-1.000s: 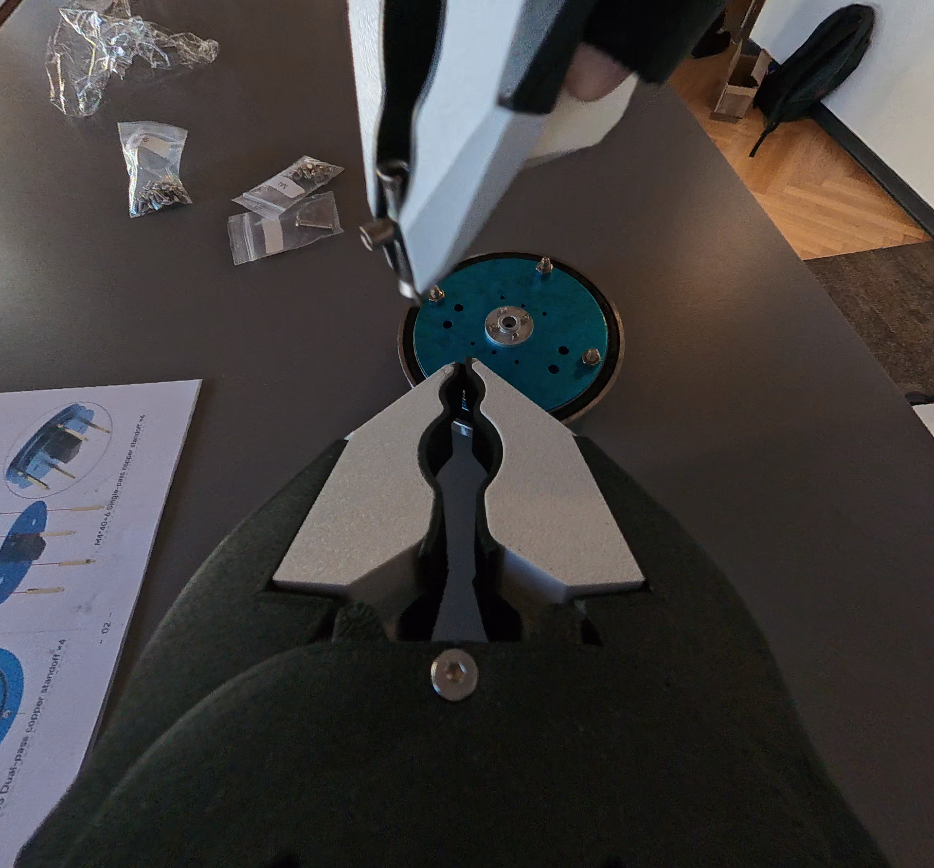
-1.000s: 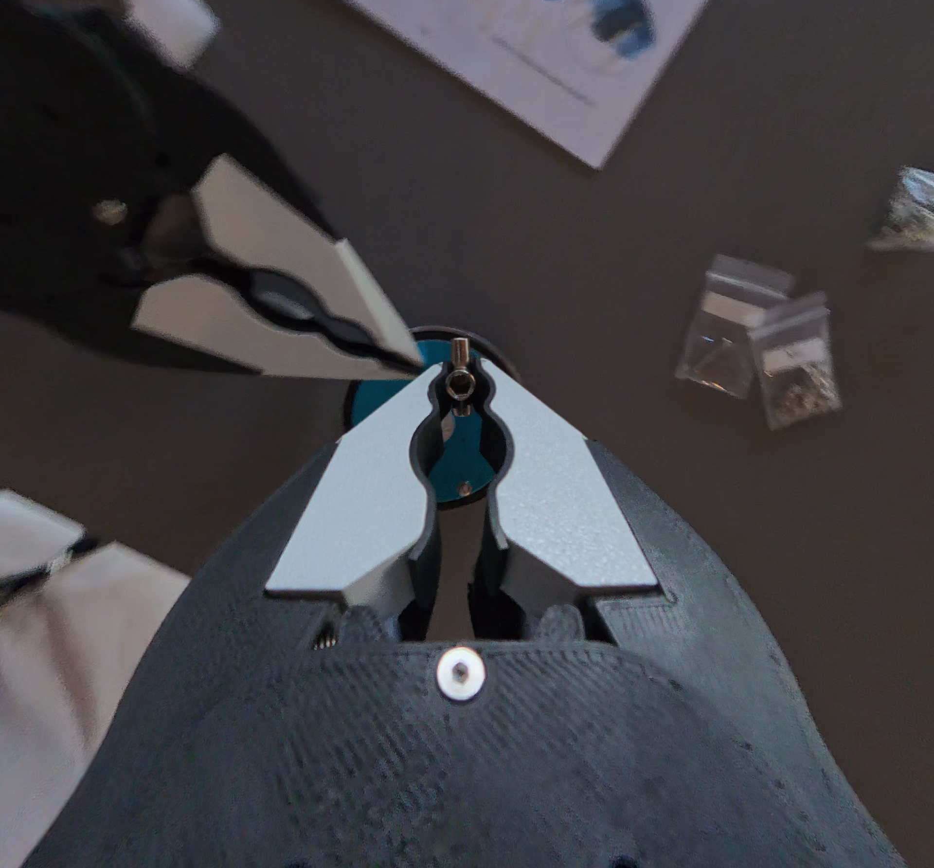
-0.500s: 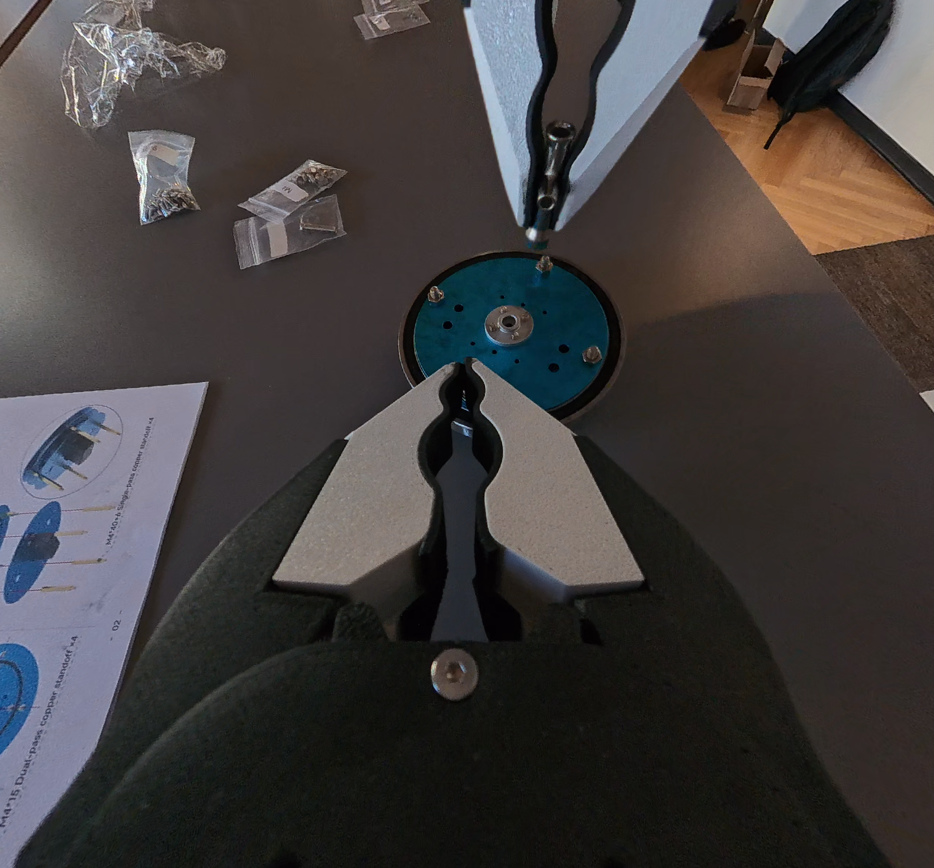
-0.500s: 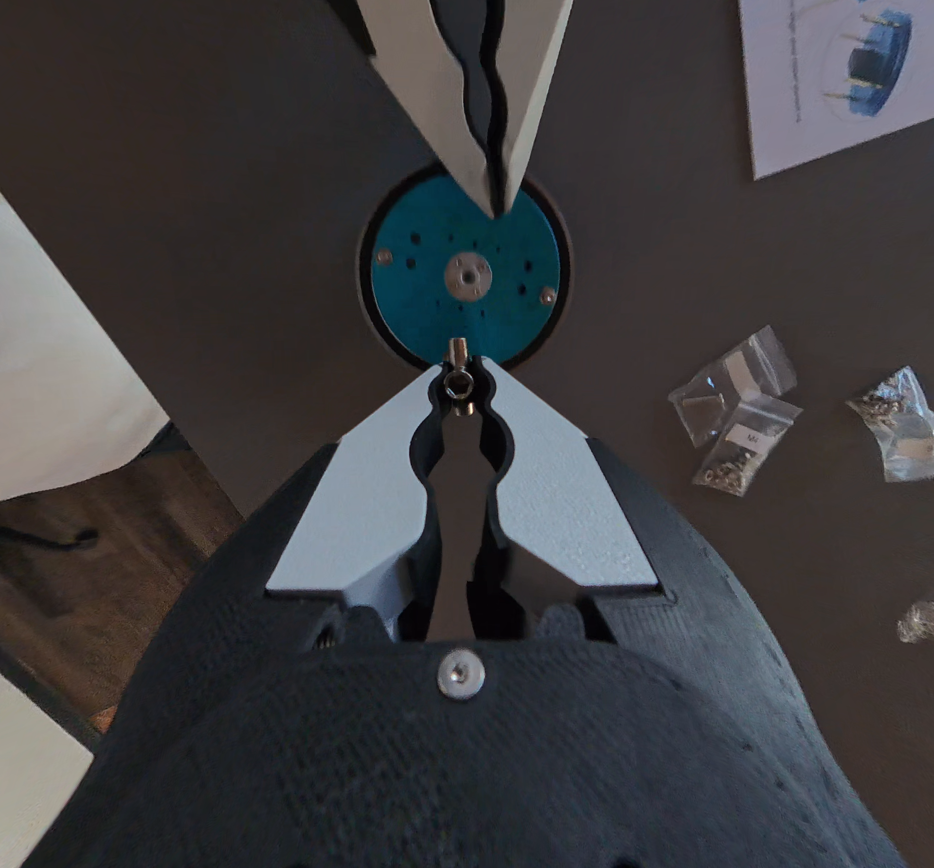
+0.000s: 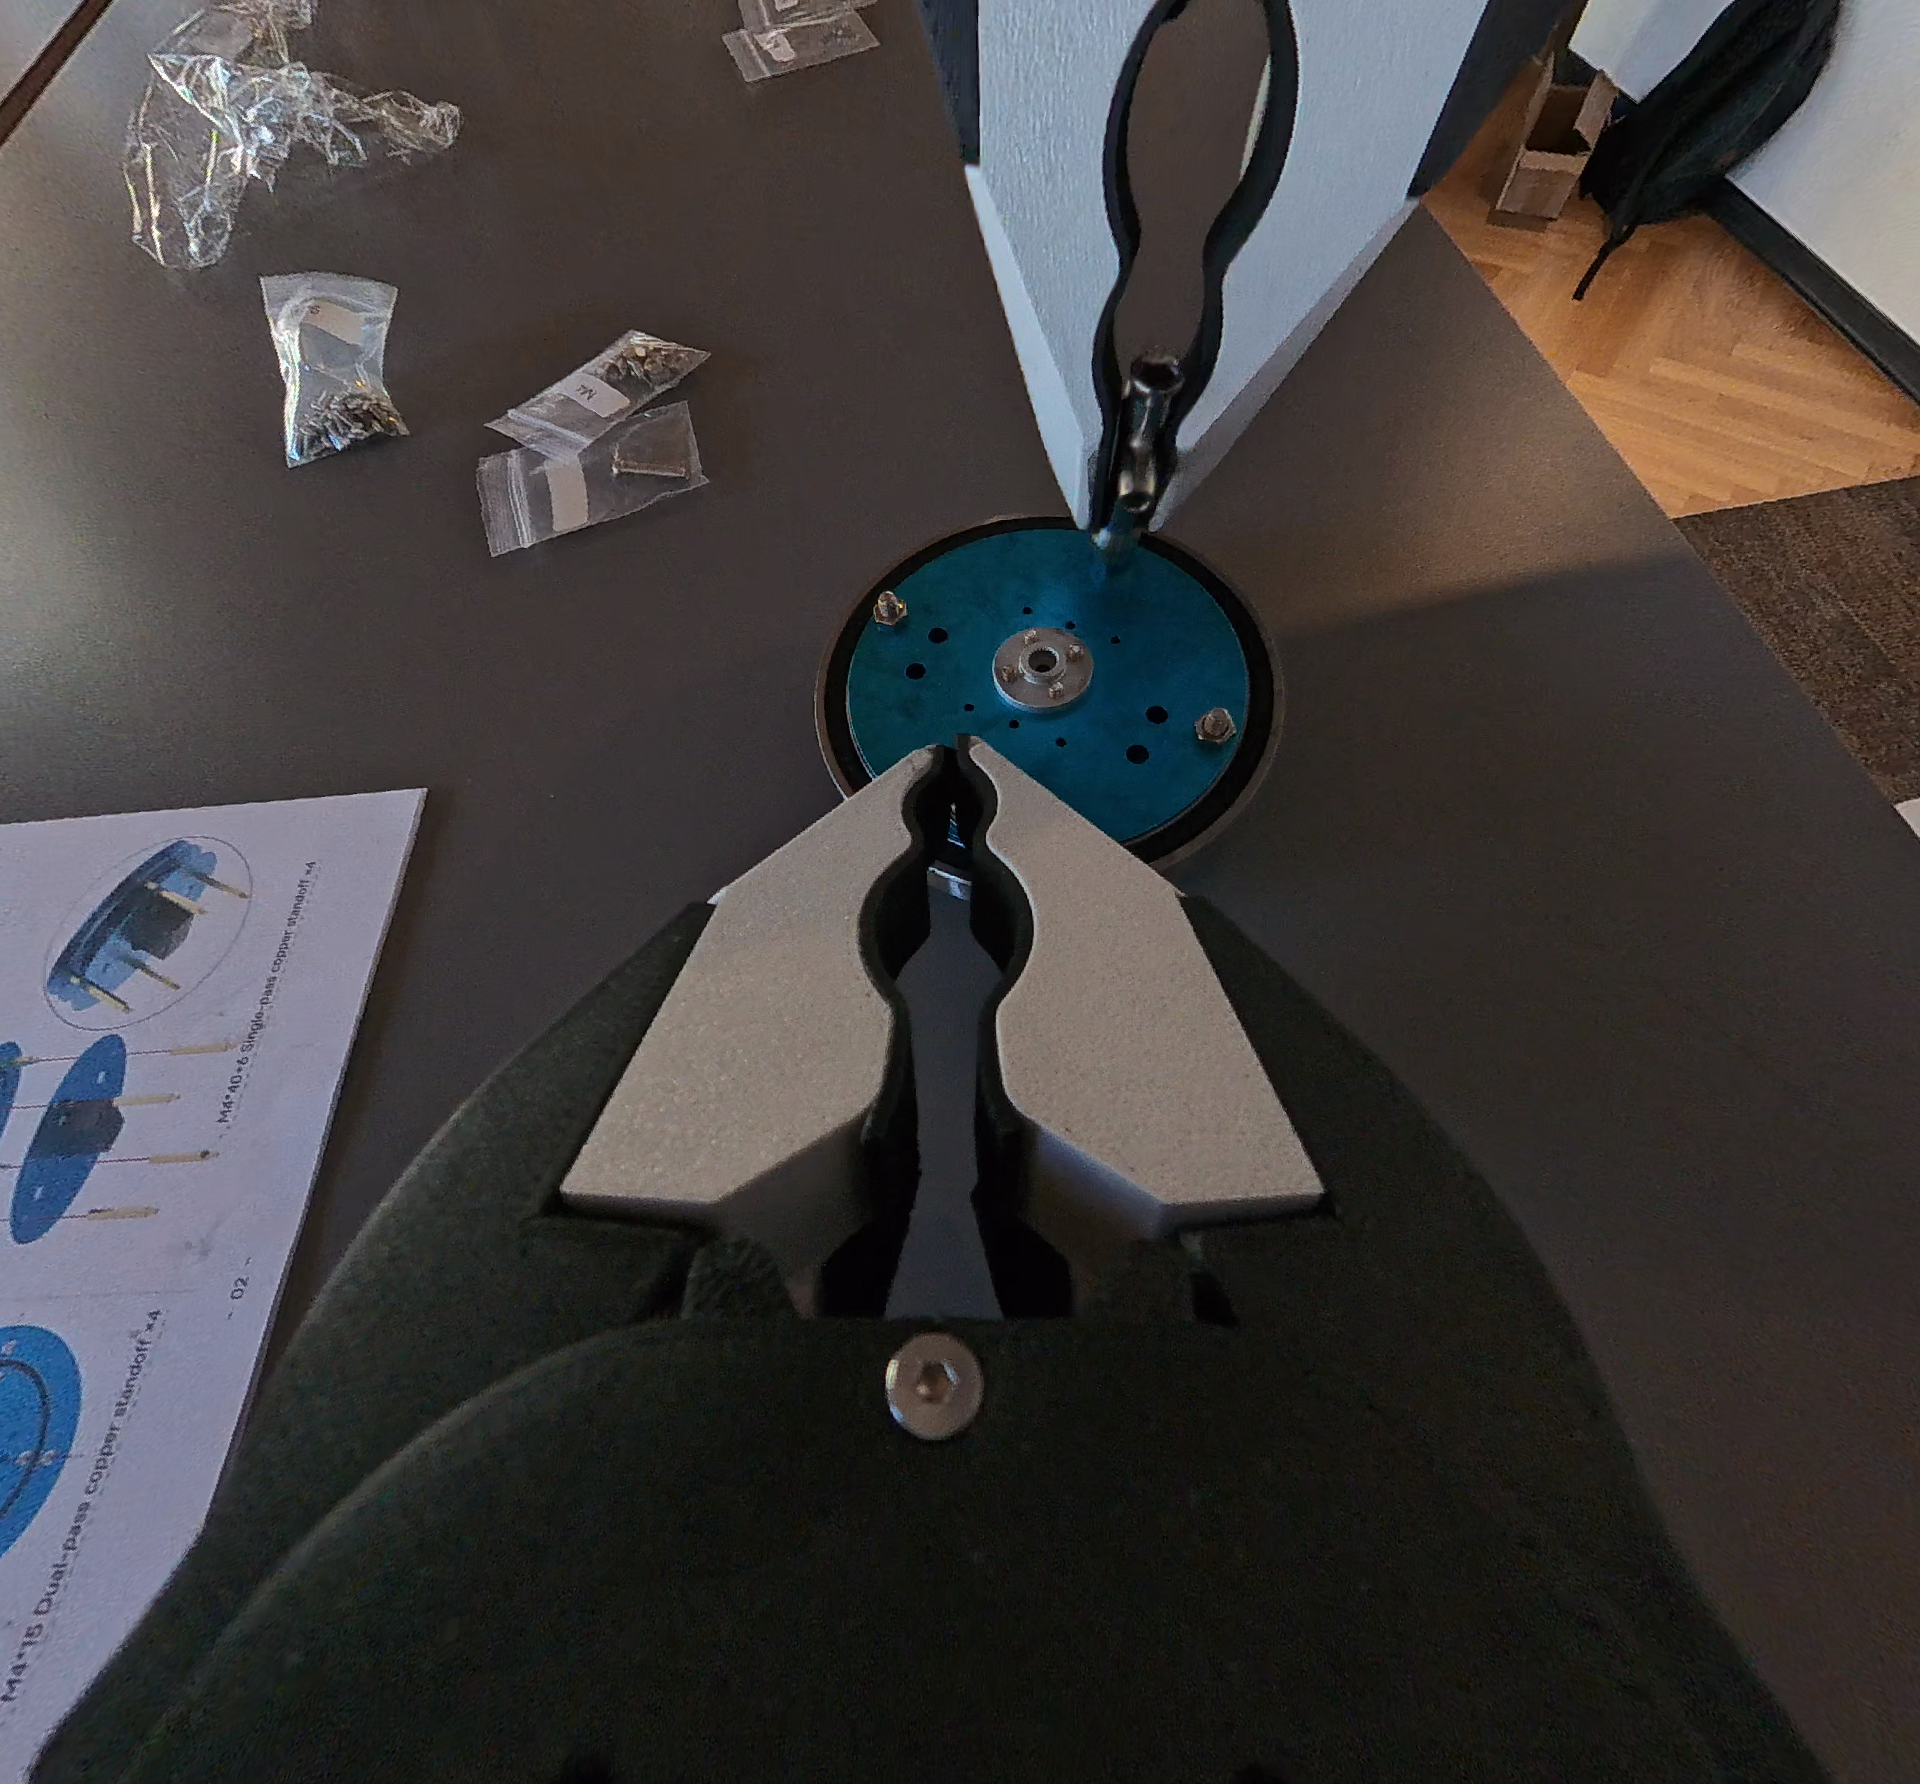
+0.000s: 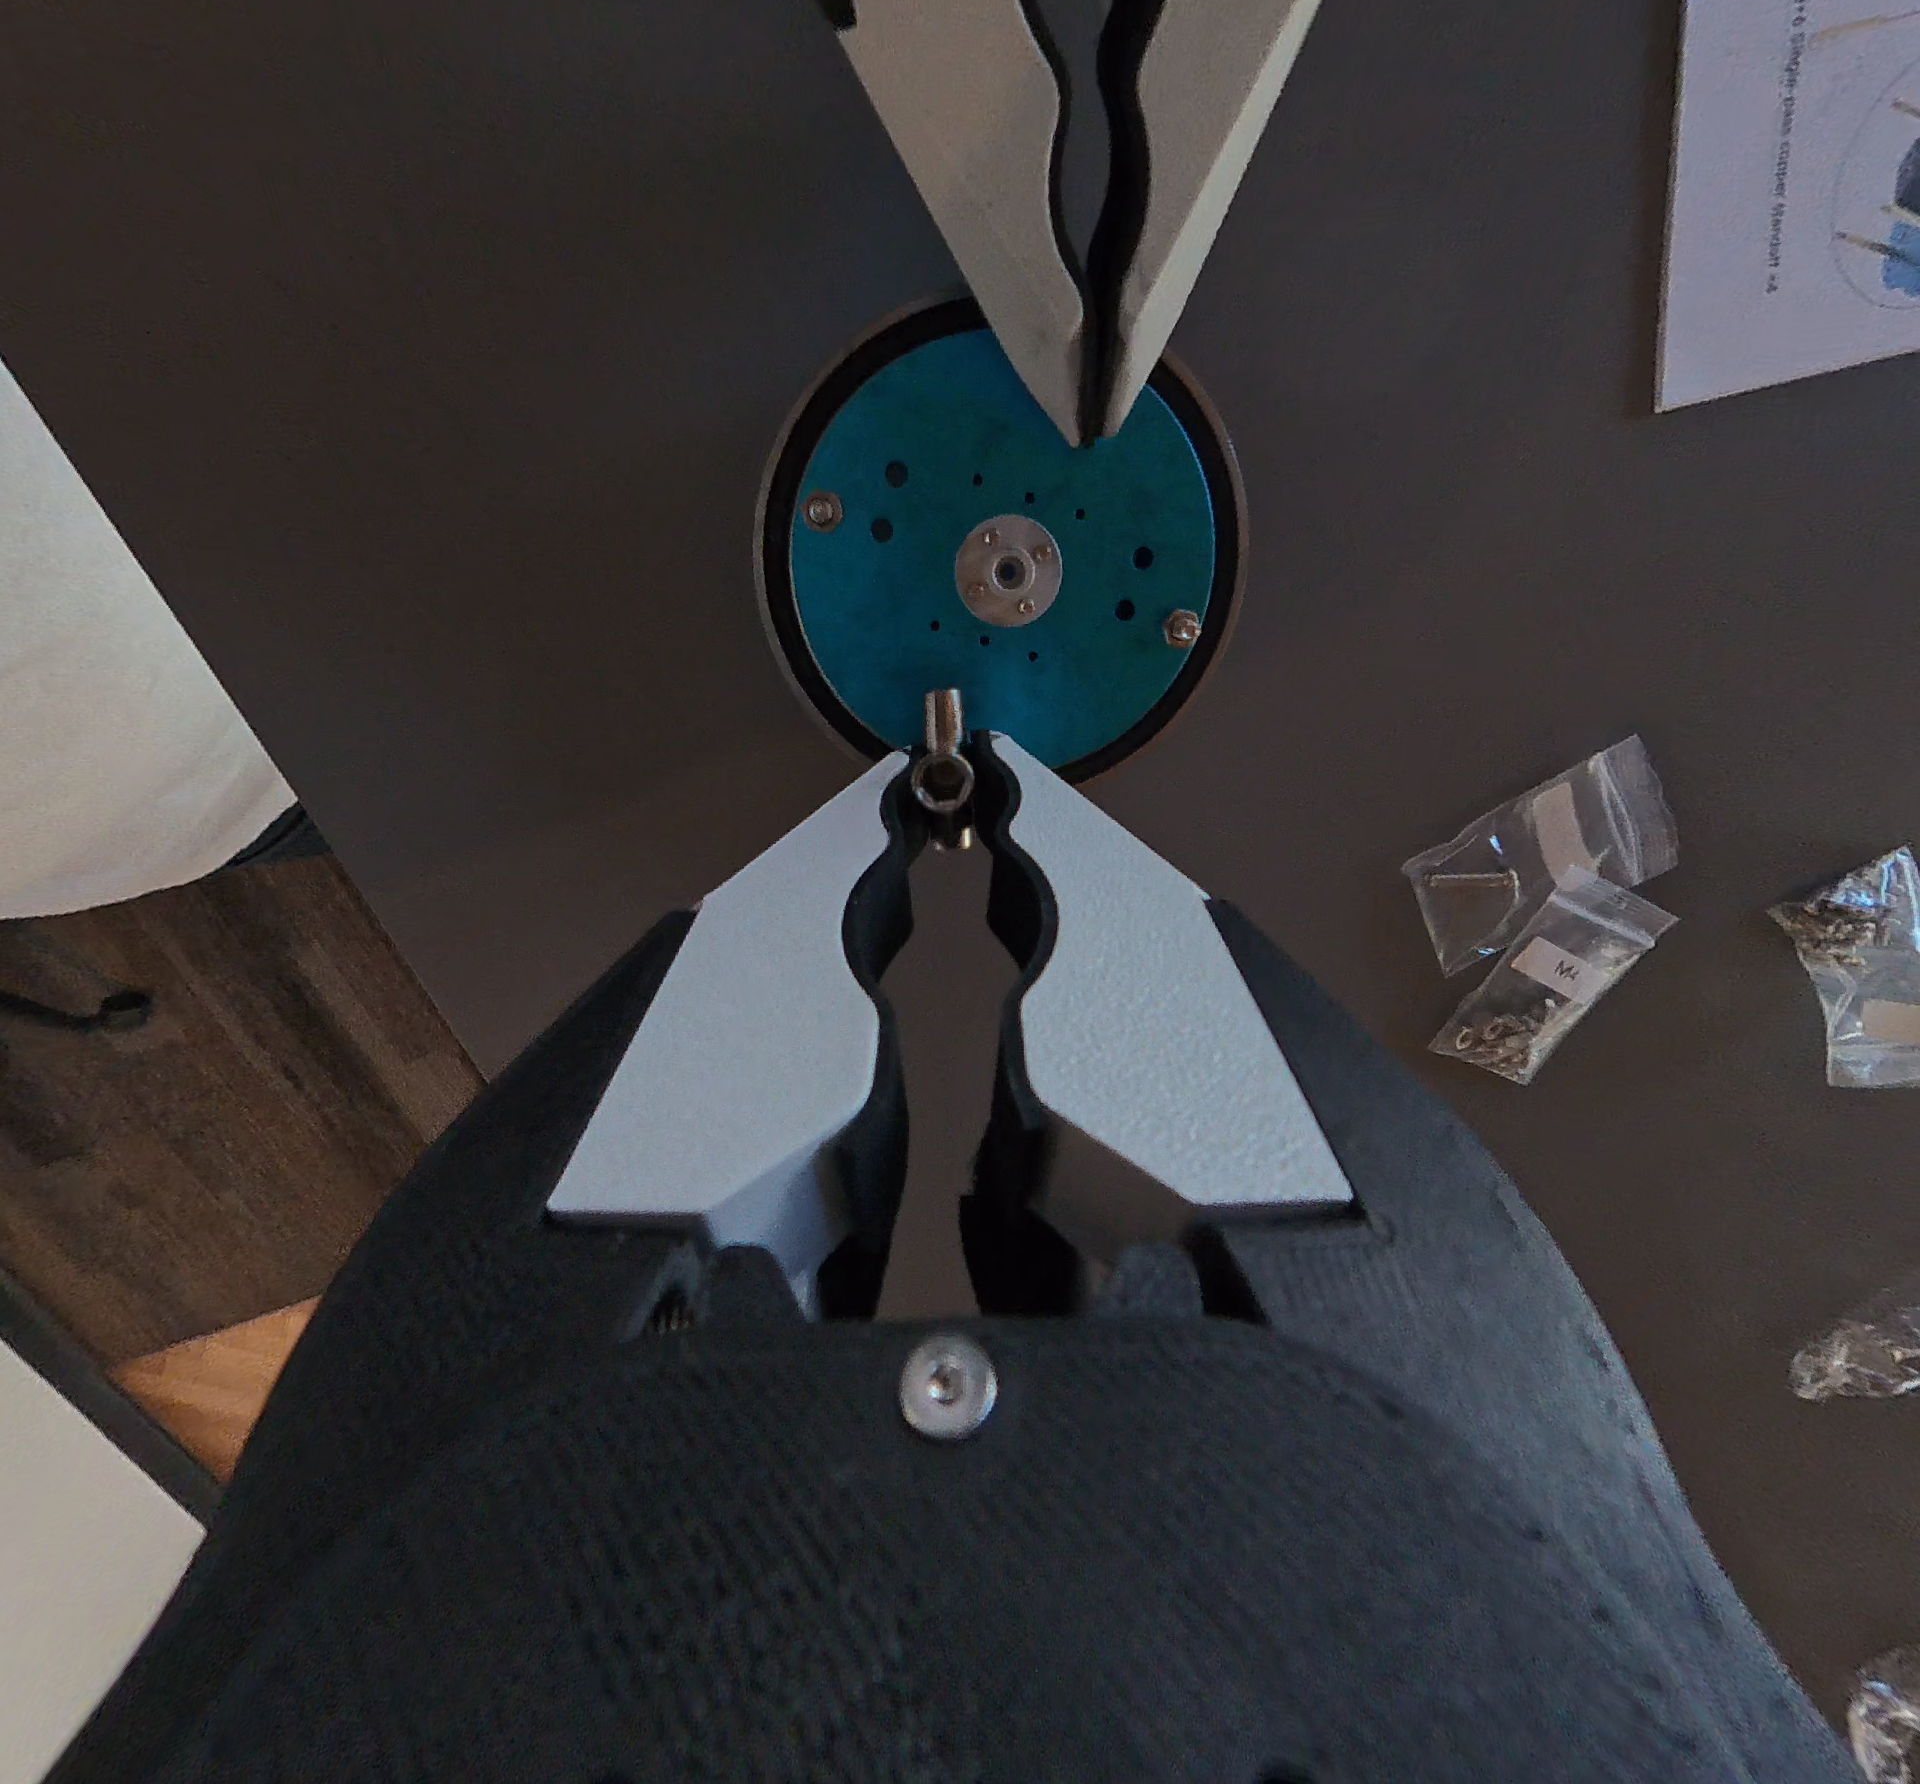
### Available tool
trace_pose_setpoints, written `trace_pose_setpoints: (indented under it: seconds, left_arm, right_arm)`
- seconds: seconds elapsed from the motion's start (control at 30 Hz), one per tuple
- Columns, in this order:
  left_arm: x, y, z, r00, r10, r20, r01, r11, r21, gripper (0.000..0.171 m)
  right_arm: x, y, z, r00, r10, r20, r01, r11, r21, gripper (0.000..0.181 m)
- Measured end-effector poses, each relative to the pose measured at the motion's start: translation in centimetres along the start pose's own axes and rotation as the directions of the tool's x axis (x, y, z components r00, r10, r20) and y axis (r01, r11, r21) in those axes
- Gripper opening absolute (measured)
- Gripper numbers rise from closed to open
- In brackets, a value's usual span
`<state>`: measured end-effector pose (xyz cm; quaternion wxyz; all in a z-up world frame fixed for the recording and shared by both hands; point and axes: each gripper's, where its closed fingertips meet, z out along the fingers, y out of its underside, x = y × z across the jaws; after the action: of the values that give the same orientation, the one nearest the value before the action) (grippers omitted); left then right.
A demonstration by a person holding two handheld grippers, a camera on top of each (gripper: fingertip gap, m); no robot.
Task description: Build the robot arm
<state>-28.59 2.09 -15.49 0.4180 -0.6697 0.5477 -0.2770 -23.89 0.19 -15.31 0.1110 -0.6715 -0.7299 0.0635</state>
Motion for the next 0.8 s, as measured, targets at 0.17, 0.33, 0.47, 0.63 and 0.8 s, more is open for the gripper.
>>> trace_pose_setpoints:
  seconds: [0.17,0.33,0.47,0.63,0.8]
  left_arm:
    - [0.07,0.03,-0.03,1.0,-0.014,-0.01,0.014,1.0,-0.001,0.0]
    - [0.22,0.05,-0.01,1.0,-0.005,-0.013,0.005,1.0,-0.004,0.0]
    - [0.24,0.05,-0.01,1.0,-0.005,-0.011,0.005,1.0,-0.004,0.0]
    - [0.26,0.05,-0.01,1.0,-0.006,-0.011,0.006,1.0,-0.004,0.0]
    - [0.27,0.04,0.01,1.0,-0.013,-0.017,0.013,1.0,-0.004,0.0]
  right_arm:
    - [0.07,-0.06,0.23,1.0,-0.011,0.008,0.011,1.0,-0.012,0.008]
    - [0.35,0.01,0.23,0.999,-0.015,0.043,0.014,1.0,0.022,0.008]
    - [0.47,0.2,0.26,0.99,0.026,0.141,-0.038,0.996,0.084,0.008]
    - [0.53,0.18,0.24,0.988,0.062,0.14,-0.081,0.988,0.131,0.008]
    - [0.57,0.27,0.31,0.991,0.125,0.052,-0.128,0.991,0.042,0.008]
